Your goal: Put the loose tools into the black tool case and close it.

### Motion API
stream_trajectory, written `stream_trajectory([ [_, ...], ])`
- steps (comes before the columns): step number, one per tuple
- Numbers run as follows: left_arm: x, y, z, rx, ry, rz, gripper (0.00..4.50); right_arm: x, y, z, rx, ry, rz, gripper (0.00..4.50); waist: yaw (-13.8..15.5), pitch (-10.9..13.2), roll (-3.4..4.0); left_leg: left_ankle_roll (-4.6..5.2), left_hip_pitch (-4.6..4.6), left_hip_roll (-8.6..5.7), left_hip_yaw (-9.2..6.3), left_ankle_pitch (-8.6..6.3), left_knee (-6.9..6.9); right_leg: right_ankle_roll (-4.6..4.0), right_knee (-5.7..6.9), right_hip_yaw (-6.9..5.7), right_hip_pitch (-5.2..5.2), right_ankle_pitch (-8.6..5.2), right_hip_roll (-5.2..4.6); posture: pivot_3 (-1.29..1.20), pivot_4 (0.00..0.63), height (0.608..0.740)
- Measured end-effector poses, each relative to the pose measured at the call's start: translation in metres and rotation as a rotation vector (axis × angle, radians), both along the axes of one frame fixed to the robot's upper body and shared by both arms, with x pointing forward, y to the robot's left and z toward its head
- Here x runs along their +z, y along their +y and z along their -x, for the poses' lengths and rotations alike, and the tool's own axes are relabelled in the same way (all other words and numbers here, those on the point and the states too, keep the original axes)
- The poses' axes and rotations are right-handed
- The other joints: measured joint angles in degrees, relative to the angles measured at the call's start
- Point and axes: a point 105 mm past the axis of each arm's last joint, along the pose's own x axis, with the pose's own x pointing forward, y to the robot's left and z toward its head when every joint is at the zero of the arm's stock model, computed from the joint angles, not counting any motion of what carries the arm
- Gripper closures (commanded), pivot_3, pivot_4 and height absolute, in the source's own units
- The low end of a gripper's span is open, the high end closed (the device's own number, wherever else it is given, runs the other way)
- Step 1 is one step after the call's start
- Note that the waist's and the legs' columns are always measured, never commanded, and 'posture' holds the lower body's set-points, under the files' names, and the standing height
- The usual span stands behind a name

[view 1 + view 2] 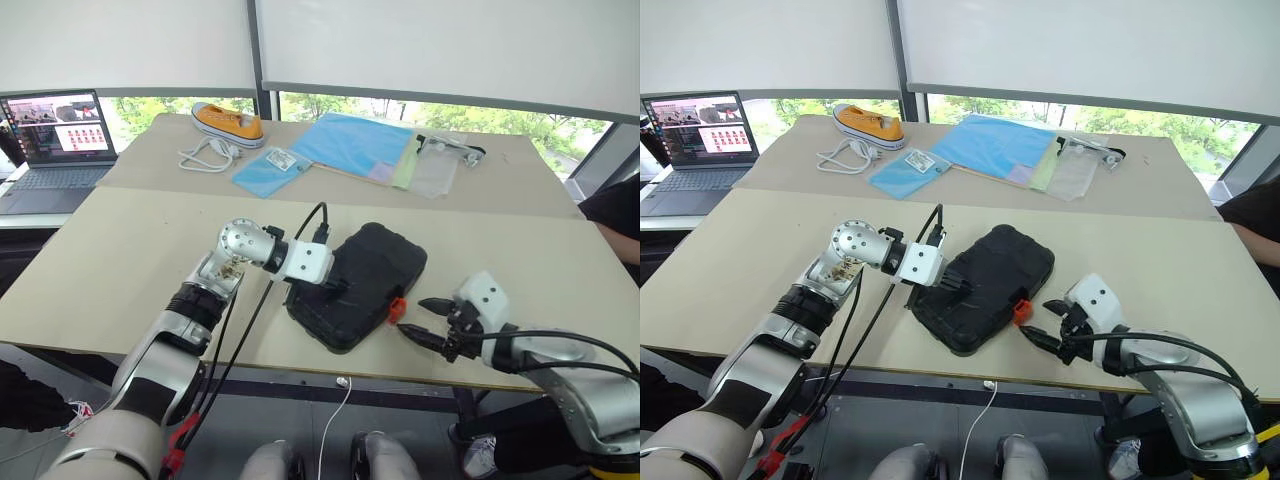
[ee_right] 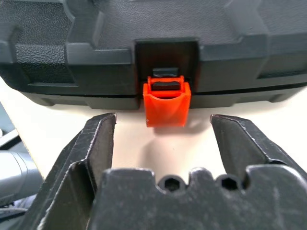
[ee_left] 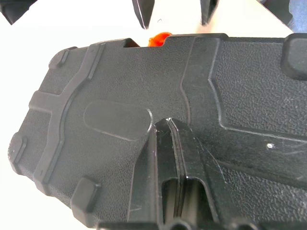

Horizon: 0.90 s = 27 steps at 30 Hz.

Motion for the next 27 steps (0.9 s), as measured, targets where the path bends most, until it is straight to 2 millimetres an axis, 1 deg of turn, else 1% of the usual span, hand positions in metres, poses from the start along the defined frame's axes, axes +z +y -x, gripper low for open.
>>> stream_trajectory([
  [4,0.000,0.000,0.000,0.000,0.000,0.000,4.50,-0.002,0.004,-0.009,0.018,-0.010,-0.002,1.00,0.00,0.00,0.00,0.00,0.00,0.00,0.00,0.00,0.00,-0.01,0.00,0.00,0.00,0.00,0.00,0.00,0.150,0.718],
  [8,0.000,0.000,0.000,-0.002,-0.002,-0.001,4.50,-0.006,0.000,-0.015,0.012,-0.011,0.003,2.05,0.00,0.00,0.00,0.00,-0.01,0.00,0.00,0.00,0.00,-0.01,0.00,0.00,0.00,0.00,-0.01,0.00,0.150,0.718],
  [9,0.000,0.000,0.000,-0.002,-0.003,-0.001,4.50,-0.006,0.001,-0.014,0.024,-0.013,0.001,2.41,0.00,0.00,0.00,0.00,-0.01,0.01,0.00,0.00,0.00,-0.01,0.00,0.00,-0.01,0.00,-0.01,0.00,0.150,0.718],
  [10,0.000,0.000,0.000,-0.002,-0.003,-0.002,4.50,-0.006,0.001,-0.013,0.034,-0.013,-0.002,2.68,0.00,0.00,0.00,-0.01,0.00,0.01,0.00,0.00,0.00,-0.01,0.00,0.00,-0.01,0.00,-0.01,0.00,0.150,0.718],
  [11,0.001,0.000,0.000,-0.002,-0.004,-0.002,4.50,-0.005,0.002,-0.011,0.050,-0.013,-0.001,3.16,0.01,0.00,0.00,-0.01,-0.01,0.01,0.00,0.00,0.00,-0.01,0.00,0.00,-0.01,0.00,-0.02,0.00,0.150,0.718],
  [12,0.001,0.000,0.000,-0.003,-0.004,-0.002,4.50,-0.005,0.002,-0.010,0.053,-0.013,0.000,3.30,0.01,0.00,0.00,-0.01,-0.01,0.00,0.00,0.00,0.00,-0.01,0.00,0.00,-0.01,0.00,-0.03,0.00,0.150,0.718],
  [19,0.001,0.000,0.002,-0.009,-0.013,-0.003,4.50,-0.002,-0.002,-0.001,0.057,-0.027,0.019,3.32,0.45,-0.01,0.01,0.00,-0.07,-0.01,-0.02,0.00,-0.02,-0.04,-0.01,-0.04,-0.05,0.02,-0.03,0.00,0.150,0.718],
  [27,0.002,0.000,0.001,-0.007,-0.013,-0.003,4.50,0.001,-0.001,-0.001,0.049,-0.044,0.025,3.32,0.44,0.00,0.01,-0.01,-0.08,-0.01,-0.02,0.00,-0.02,-0.01,-0.04,-0.04,-0.06,0.00,-0.04,0.00,0.150,0.718],
])
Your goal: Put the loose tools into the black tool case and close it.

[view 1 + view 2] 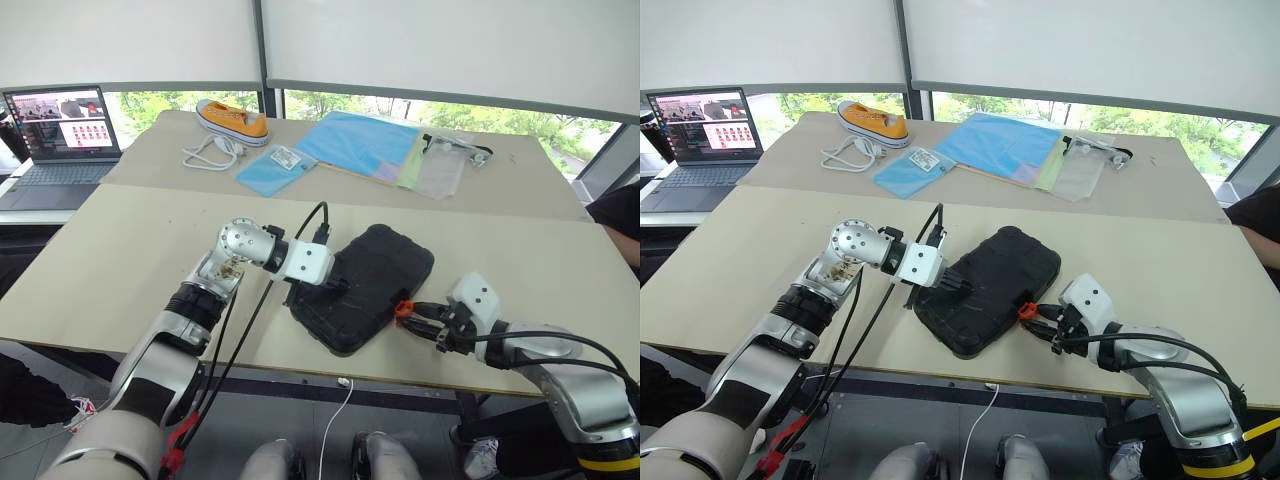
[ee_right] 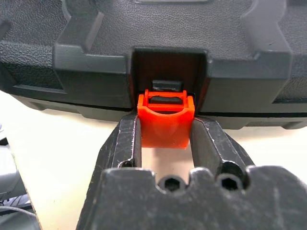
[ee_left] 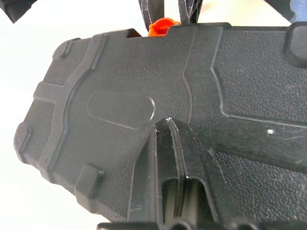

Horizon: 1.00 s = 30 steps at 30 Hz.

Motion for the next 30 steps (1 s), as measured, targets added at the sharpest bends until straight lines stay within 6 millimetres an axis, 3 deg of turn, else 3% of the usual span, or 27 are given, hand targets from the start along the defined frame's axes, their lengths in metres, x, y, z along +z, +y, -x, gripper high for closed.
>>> stream_trajectory([
  [3,0.000,0.000,0.000,-0.001,-0.001,0.000,4.50,0.000,0.000,0.001,-0.005,0.003,-0.001,3.32,0.01,0.00,0.00,0.00,-0.01,0.00,0.00,0.00,0.00,0.00,0.00,0.00,0.00,0.00,0.00,0.00,0.150,0.718],
  [4,0.000,0.000,0.000,-0.001,0.000,0.000,4.50,0.001,0.000,0.001,-0.008,0.007,-0.002,2.28,0.03,0.00,0.00,0.00,-0.01,0.00,0.00,0.00,0.00,0.00,0.00,0.00,0.00,0.00,0.00,0.00,0.150,0.718],
  [9,-0.001,0.001,-0.001,0.006,0.005,0.000,4.50,0.015,0.003,0.003,0.007,-0.034,-0.013,0.70,0.08,-0.01,-0.01,0.01,0.05,0.01,0.00,-0.01,0.00,0.00,-0.02,0.00,0.05,0.00,-0.01,0.00,0.150,0.718],
  [13,-0.001,0.001,-0.001,0.007,0.005,0.000,4.50,0.014,-0.007,0.006,-0.024,-0.008,0.023,0.70,0.13,-0.01,-0.01,0.04,0.04,0.00,0.00,-0.03,0.00,0.00,-0.01,0.00,0.04,0.00,-0.03,0.00,0.150,0.718],
  [14,-0.001,0.001,-0.001,0.006,0.005,0.000,4.50,0.014,-0.011,0.007,-0.029,-0.004,0.037,1.24,0.16,-0.01,-0.01,0.05,0.04,0.01,0.01,-0.03,0.00,0.00,-0.01,0.00,0.04,0.00,-0.02,0.00,0.150,0.718],
  [18,-0.001,0.001,-0.001,0.008,0.005,0.000,4.50,0.007,-0.021,0.015,-0.022,0.036,0.073,2.48,0.18,-0.01,-0.01,0.05,0.05,0.01,0.01,-0.03,0.00,0.01,-0.02,0.00,0.05,0.00,-0.01,0.00,0.150,0.718],
  [24,-0.001,0.001,-0.002,0.013,0.005,0.002,4.50,-0.004,-0.012,0.010,0.006,0.048,0.078,4.47,0.10,-0.01,-0.02,0.06,0.06,0.01,0.02,-0.04,0.00,0.02,-0.02,0.01,0.04,-0.01,-0.03,0.00,0.150,0.718],
  [30,-0.001,0.001,-0.002,0.013,0.006,0.002,4.50,-0.011,0.002,-0.001,0.016,0.024,0.094,4.47,0.13,-0.01,-0.02,0.06,0.04,0.01,0.02,-0.04,0.00,0.01,-0.02,0.00,0.03,-0.01,-0.04,0.00,0.150,0.718],
])
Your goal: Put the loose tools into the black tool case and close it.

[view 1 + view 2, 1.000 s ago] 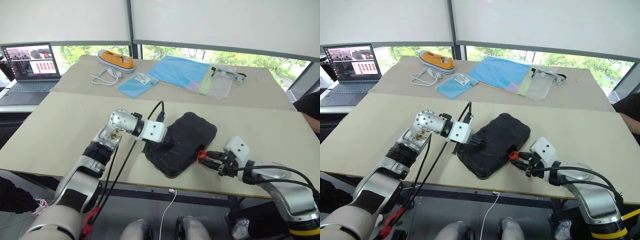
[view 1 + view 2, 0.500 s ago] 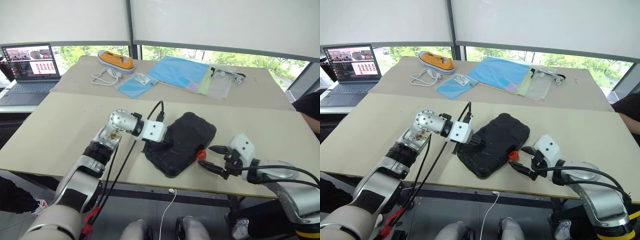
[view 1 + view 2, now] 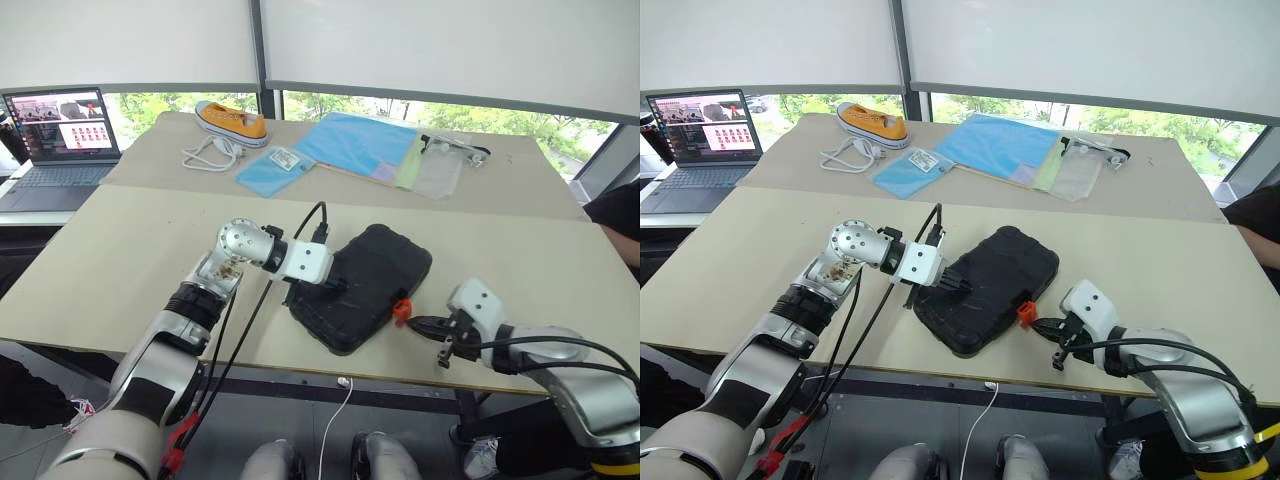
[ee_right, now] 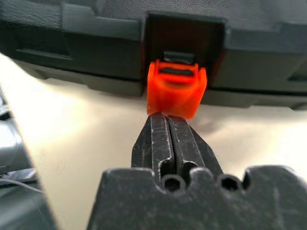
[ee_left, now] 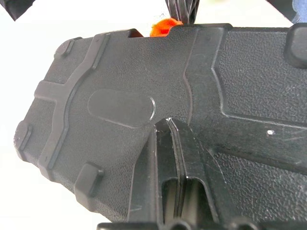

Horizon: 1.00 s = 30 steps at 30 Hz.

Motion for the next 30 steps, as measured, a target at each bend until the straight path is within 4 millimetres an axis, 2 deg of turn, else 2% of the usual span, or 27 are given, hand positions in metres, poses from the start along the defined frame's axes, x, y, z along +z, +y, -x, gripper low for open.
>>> stream_trajectory([
  [9,0.000,0.001,-0.001,0.005,-0.006,0.001,4.50,-0.001,0.005,-0.007,-0.016,-0.006,-0.014,4.47,-0.54,0.00,0.00,-0.02,0.00,0.00,0.00,0.01,0.00,0.00,0.02,0.00,-0.01,0.00,-0.02,0.00,0.150,0.718],
  [17,-0.001,0.000,-0.001,-0.022,-0.086,-0.009,4.50,0.019,0.001,-0.005,-0.018,-0.037,-0.028,4.47,-0.73,0.00,0.01,-0.03,0.03,0.01,0.00,0.01,0.00,-0.01,0.04,0.01,-0.01,0.01,-0.03,0.00,0.150,0.718],
  [20,-0.003,-0.003,-0.001,-0.028,-0.085,-0.009,4.50,0.038,0.010,-0.008,0.011,-0.115,-0.037,4.47,-0.69,-0.06,0.02,-0.03,0.09,0.02,0.01,0.01,-0.01,0.00,0.04,0.00,0.03,0.00,-0.03,0.00,0.150,0.718],
  [22,-0.003,-0.006,0.000,-0.033,-0.081,-0.005,4.50,0.044,0.016,-0.010,0.028,-0.143,-0.053,4.47,-0.58,-0.13,-0.01,-0.02,0.11,0.02,0.00,0.00,-0.03,0.00,0.02,-0.01,0.05,0.00,-0.03,0.00,0.150,0.718],
  [25,-0.003,-0.007,0.000,-0.039,-0.081,-0.007,4.50,0.038,0.022,-0.009,0.038,-0.125,-0.067,4.47,-0.49,-0.15,-0.01,0.05,0.09,-0.01,0.01,-0.04,-0.03,0.00,0.03,-0.02,0.04,0.00,-0.07,0.00,0.150,0.718],
  [28,-0.002,-0.006,0.000,-0.033,-0.074,-0.006,4.50,0.039,0.019,-0.009,0.031,-0.125,-0.057,4.47,-0.51,-0.15,-0.01,0.06,0.07,-0.05,0.01,-0.04,-0.03,0.00,0.02,-0.02,0.04,0.00,-0.12,0.00,0.150,0.718],
  [30,-0.002,-0.003,-0.003,-0.005,-0.050,0.001,3.98,0.041,0.010,-0.008,0.016,-0.115,-0.050,3.91,-0.51,-0.15,-0.01,0.06,0.06,-0.05,0.01,-0.04,-0.03,0.00,0.01,-0.03,0.03,0.00,-0.12,0.00,0.150,0.718],
])
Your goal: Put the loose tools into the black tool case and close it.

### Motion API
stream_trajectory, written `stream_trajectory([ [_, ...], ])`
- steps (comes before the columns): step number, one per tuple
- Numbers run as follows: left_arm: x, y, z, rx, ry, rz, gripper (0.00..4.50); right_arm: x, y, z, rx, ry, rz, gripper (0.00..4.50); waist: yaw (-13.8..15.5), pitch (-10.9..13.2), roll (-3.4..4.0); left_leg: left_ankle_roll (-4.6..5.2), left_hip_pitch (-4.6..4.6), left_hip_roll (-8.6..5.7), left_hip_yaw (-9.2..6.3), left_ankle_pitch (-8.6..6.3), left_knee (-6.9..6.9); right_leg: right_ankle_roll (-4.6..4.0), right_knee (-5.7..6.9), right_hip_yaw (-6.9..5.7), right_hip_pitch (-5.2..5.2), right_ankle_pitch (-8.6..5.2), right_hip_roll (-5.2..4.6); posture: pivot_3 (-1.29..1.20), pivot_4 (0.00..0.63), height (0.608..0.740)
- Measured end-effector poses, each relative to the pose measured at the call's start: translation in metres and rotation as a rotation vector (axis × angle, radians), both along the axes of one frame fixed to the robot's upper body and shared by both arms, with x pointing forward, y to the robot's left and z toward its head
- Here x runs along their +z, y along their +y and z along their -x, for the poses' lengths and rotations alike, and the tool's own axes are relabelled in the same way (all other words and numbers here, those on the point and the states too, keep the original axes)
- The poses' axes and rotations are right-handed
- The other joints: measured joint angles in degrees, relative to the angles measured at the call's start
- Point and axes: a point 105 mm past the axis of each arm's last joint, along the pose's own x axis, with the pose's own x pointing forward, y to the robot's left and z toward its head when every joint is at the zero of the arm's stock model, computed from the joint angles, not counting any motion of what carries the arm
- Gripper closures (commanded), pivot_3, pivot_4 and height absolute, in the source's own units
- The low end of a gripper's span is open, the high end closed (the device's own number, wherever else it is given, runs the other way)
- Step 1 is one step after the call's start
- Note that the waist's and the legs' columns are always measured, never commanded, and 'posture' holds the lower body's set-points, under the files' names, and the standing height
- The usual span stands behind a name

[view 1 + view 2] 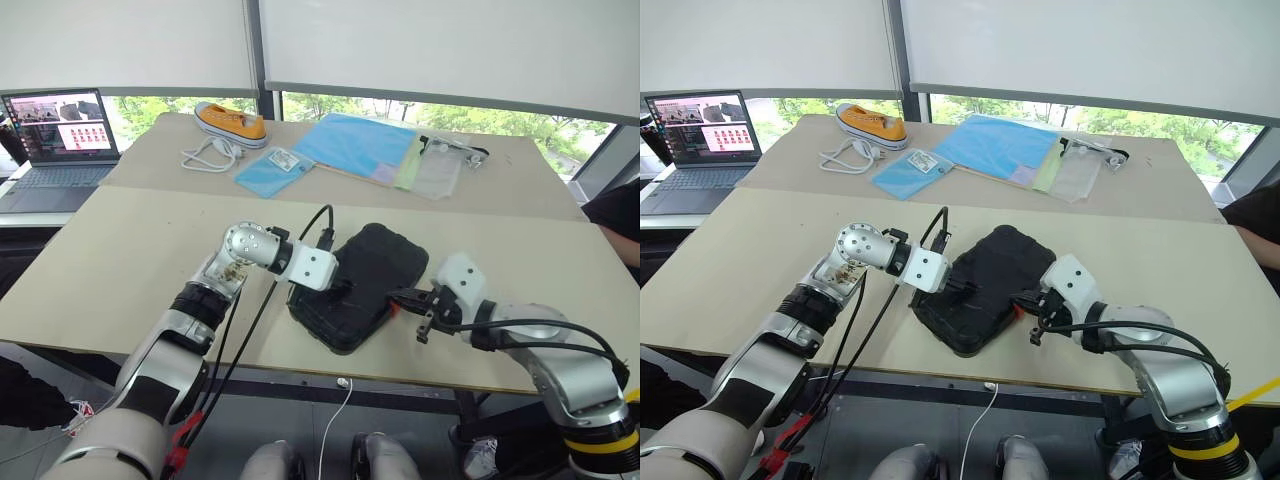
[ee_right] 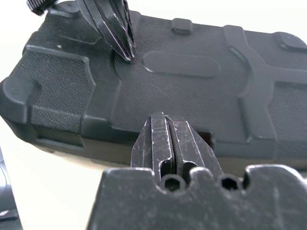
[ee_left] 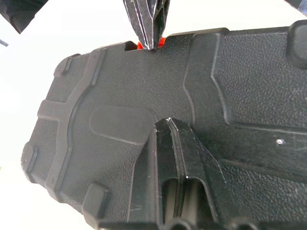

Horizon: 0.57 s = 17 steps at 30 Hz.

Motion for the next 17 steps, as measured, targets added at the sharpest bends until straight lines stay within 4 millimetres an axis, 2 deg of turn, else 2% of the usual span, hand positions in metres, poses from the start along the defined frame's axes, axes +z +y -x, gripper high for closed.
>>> stream_trajectory([
  [1,0.002,0.005,-0.002,0.028,0.017,0.013,3.83,0.003,-0.007,0.002,-0.012,0.010,-0.009,3.75,-0.04,0.00,0.00,0.00,0.00,0.01,-0.01,0.00,0.00,0.00,0.00,0.00,-0.01,0.00,0.01,0.00,0.150,0.718],
  [5,0.011,0.044,-0.011,0.201,0.175,0.083,2.45,0.026,-0.039,0.018,-0.016,0.060,-0.048,2.43,-0.67,0.01,0.01,-0.01,0.04,0.14,0.00,0.01,-0.08,-0.01,0.00,0.03,-0.05,-0.01,0.21,0.00,0.150,0.718],
  [6,0.012,0.056,-0.011,0.247,0.223,0.093,2.06,0.032,-0.044,0.022,-0.007,0.065,-0.052,2.07,-0.84,0.01,0.02,-0.02,0.04,0.18,0.00,0.01,-0.11,-0.02,0.00,0.03,-0.06,-0.02,0.25,0.00,0.150,0.718],
  [9,0.024,0.113,-0.006,0.444,0.422,0.161,1.02,0.051,-0.064,0.041,0.045,0.111,-0.047,1.06,-1.07,0.18,0.04,-0.08,-0.07,0.34,-0.01,0.05,-0.14,-0.10,0.00,0.00,-0.15,-0.07,0.41,0.00,0.150,0.718],
  [11,0.038,0.131,0.001,0.498,0.478,0.206,0.24,0.057,-0.072,0.048,0.072,0.143,-0.047,0.34,-0.70,0.26,-0.01,-0.09,-0.14,0.34,-0.05,0.05,-0.12,-0.12,-0.01,0.00,-0.18,-0.09,0.42,0.00,0.150,0.718],
  [12,0.048,0.138,0.004,0.518,0.491,0.231,0.04,0.059,-0.075,0.051,0.088,0.160,-0.041,0.05,-0.43,0.29,0.00,-0.09,-0.22,0.33,-0.05,0.05,-0.12,-0.12,-0.09,0.00,-0.19,-0.09,0.40,0.00,0.150,0.718],
  [14,0.067,0.149,0.012,0.546,0.503,0.273,0.04,0.063,-0.078,0.055,0.115,0.178,-0.058,0.05,0.00,0.30,0.01,-0.09,-0.26,0.29,-0.07,0.05,-0.11,-0.12,-0.25,0.00,-0.15,-0.09,0.36,0.00,0.150,0.718],
  [17,0.080,0.164,0.023,0.580,0.527,0.315,0.04,0.066,-0.085,0.052,0.111,0.185,-0.077,0.05,0.24,0.33,0.06,-0.10,-0.27,0.14,-0.08,0.04,-0.12,-0.03,-0.34,0.00,-0.13,-0.09,0.23,0.00,0.150,0.718],
])
